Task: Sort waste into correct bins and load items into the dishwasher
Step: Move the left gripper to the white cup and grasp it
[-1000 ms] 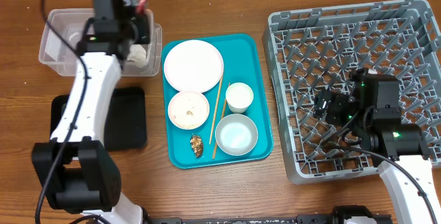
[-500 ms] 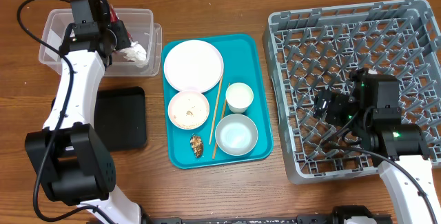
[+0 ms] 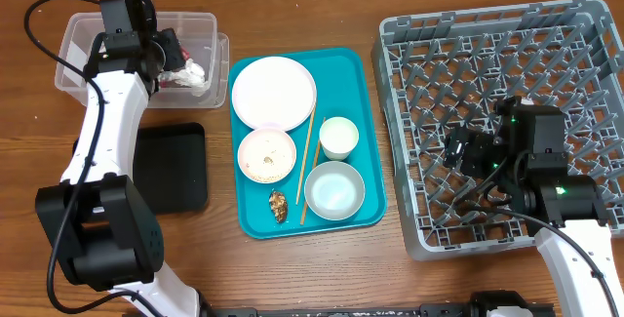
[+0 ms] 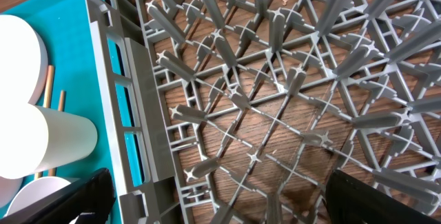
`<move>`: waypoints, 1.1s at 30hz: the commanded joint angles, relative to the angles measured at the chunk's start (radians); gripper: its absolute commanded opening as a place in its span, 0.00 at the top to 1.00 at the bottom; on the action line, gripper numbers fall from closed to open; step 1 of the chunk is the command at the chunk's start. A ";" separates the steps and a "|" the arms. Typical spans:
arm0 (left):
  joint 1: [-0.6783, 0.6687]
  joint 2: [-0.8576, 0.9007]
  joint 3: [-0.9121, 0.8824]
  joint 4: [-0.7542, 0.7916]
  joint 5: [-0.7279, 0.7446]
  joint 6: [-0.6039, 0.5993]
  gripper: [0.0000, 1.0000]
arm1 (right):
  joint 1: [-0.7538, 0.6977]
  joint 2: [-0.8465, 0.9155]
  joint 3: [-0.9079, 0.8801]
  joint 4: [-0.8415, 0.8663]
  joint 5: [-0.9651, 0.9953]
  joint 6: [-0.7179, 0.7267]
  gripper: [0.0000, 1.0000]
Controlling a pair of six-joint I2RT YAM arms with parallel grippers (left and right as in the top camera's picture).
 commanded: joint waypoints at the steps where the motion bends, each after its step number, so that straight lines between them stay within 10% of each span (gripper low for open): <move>1: -0.011 0.009 0.004 0.001 0.018 -0.003 0.47 | -0.005 -0.009 0.025 0.004 -0.006 0.005 0.00; 15: -0.181 0.010 0.004 -0.047 0.333 0.090 0.46 | -0.005 -0.009 0.025 0.008 -0.006 0.005 0.00; 33: -0.571 0.094 0.002 -0.214 0.324 0.278 0.41 | -0.005 -0.009 0.025 0.008 -0.006 0.004 0.00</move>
